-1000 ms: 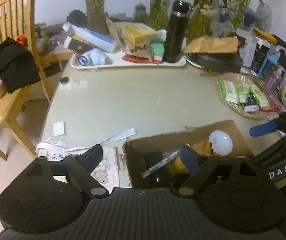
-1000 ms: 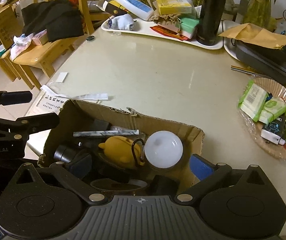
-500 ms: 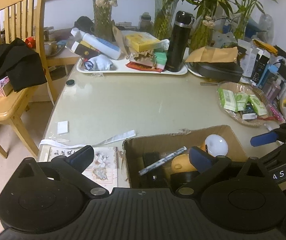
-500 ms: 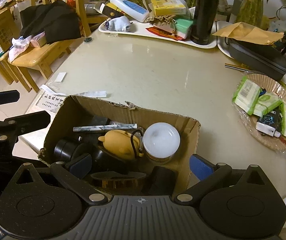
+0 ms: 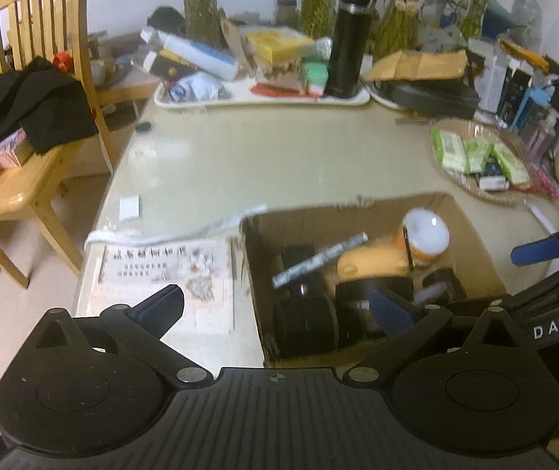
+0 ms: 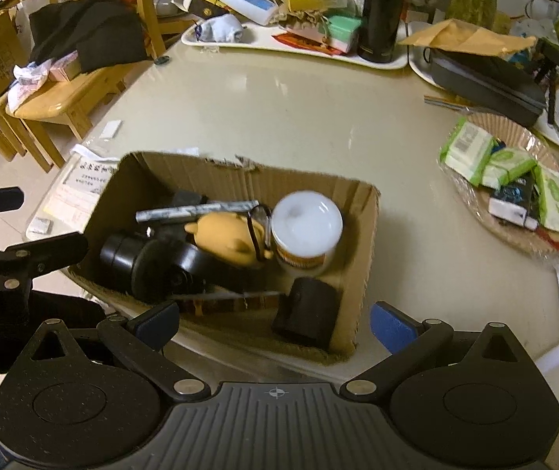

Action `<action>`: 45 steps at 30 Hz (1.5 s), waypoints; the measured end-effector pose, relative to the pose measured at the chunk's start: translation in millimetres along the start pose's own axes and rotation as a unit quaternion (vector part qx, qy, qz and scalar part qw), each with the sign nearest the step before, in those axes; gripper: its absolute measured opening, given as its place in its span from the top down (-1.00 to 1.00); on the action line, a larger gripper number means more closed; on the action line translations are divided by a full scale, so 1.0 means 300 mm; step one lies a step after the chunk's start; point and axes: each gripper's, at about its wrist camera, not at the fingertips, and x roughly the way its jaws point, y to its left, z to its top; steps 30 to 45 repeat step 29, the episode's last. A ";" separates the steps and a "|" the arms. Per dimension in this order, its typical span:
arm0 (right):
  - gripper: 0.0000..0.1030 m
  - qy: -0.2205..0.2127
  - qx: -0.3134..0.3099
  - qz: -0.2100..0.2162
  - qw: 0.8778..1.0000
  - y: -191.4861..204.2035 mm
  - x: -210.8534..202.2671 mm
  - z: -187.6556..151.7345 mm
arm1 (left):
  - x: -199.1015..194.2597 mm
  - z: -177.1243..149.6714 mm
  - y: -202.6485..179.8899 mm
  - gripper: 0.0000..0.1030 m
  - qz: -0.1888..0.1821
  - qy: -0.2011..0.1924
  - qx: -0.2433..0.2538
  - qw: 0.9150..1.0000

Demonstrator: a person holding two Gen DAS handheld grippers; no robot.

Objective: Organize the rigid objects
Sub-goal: 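Withdraw both grippers from the box above the table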

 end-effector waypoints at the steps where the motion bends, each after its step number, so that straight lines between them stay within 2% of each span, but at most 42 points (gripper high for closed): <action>1: -1.00 0.003 0.001 -0.003 1.000 -0.002 0.002 -0.007 | 0.002 -0.006 -0.003 -1.00 0.000 0.007 0.001 1.000; 8: -1.00 0.030 -0.002 -0.017 0.999 -0.001 0.017 -0.048 | 0.023 -0.051 -0.018 -1.00 0.004 0.055 0.002 0.998; 14: -1.00 0.059 -0.011 -0.025 0.998 0.004 0.042 -0.057 | 0.039 -0.060 -0.033 -1.00 -0.001 0.074 0.011 0.997; 25: -1.00 0.063 -0.016 -0.023 0.998 0.009 0.045 -0.055 | 0.047 -0.061 -0.034 -1.00 -0.004 0.089 0.005 0.996; 28: -1.00 0.062 -0.014 -0.024 0.998 0.008 0.043 -0.054 | 0.043 -0.062 -0.028 -1.00 -0.017 0.085 -0.001 0.996; 45: -1.00 0.062 -0.013 -0.025 0.998 0.007 0.042 -0.053 | 0.043 -0.062 -0.029 -1.00 -0.016 0.083 0.000 0.996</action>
